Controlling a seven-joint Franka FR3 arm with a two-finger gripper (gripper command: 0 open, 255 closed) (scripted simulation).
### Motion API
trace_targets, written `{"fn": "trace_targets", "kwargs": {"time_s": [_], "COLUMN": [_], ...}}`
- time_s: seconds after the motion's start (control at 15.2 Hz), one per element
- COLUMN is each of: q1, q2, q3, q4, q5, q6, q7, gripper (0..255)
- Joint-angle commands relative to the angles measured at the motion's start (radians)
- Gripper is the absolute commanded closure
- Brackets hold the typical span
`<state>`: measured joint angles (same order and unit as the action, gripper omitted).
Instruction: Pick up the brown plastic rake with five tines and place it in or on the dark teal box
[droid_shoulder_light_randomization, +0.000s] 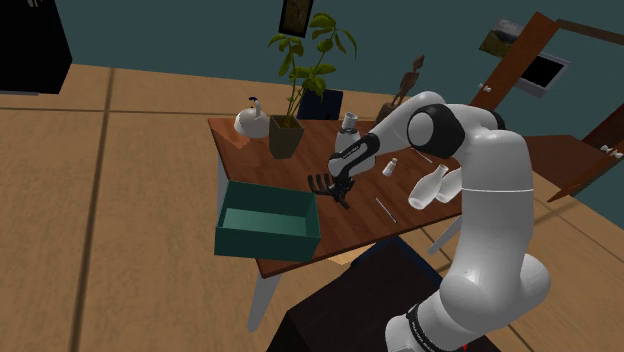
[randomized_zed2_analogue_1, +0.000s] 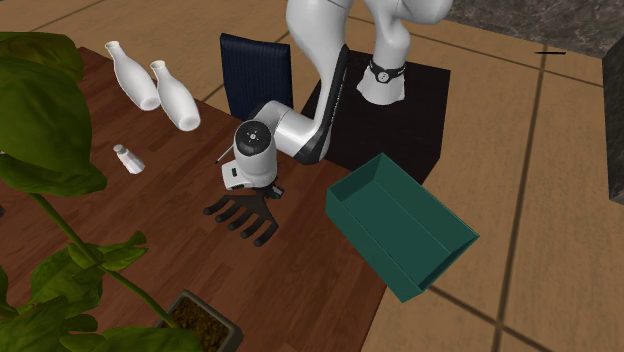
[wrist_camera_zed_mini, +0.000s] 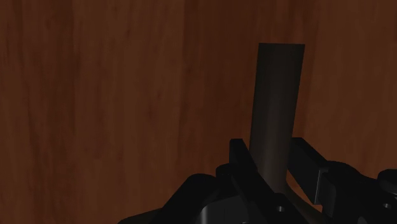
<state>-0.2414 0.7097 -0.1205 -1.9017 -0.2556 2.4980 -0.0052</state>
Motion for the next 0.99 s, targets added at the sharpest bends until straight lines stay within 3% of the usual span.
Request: {"fn": "trace_targets", "kwargs": {"time_s": [0.0, 0.92], "q1": [0.000, 0.001], "q2": [0.000, -0.116], "q3": [0.000, 0.002], "q4": [0.000, -0.032], "q5": [0.000, 0.005], "q6": [0.000, -0.081], "q7": [0.000, -0.021], "gripper": [255, 255]}}
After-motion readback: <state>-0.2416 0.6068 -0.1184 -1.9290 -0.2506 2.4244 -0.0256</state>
